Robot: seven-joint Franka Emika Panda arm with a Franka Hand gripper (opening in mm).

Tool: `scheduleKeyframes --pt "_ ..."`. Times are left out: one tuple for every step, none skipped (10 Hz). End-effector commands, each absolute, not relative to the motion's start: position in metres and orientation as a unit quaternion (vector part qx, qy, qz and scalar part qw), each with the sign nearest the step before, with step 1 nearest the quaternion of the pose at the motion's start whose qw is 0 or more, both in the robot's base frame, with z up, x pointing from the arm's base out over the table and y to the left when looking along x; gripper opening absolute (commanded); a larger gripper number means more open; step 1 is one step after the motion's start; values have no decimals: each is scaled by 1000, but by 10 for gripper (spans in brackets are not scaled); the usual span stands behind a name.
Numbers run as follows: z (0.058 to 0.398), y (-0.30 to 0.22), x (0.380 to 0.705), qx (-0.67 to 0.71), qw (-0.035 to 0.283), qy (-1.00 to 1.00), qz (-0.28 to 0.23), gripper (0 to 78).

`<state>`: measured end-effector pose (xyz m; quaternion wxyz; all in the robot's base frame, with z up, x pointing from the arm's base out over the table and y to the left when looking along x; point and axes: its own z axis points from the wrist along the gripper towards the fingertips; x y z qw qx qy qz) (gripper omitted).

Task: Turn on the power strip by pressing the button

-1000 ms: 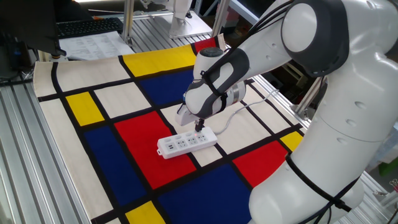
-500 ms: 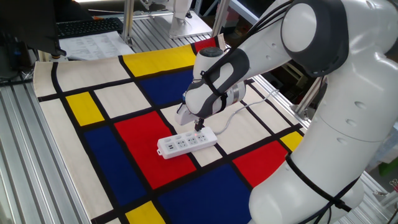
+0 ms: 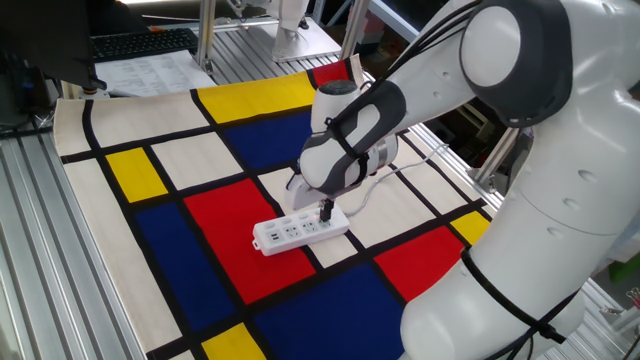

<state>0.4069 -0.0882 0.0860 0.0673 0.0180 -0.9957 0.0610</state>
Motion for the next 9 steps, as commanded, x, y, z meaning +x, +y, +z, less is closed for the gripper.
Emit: scheduleKeyframes --pt "81 -83 395 10 90 -994 60 0" --pt "86 -83 400 10 91 -994 60 0" --pt "94 -85 405 11 90 -994 60 0" --pt "105 -87 411 11 87 -995 54 0" --pt "119 -89 416 7 73 -996 46 0" --pt "137 -90 423 -3 63 -997 42 0" --pt "146 -91 427 -6 63 -997 43 0" --pt "175 -92 442 -12 68 -996 48 0" --pt "178 -91 443 -12 67 -996 48 0"
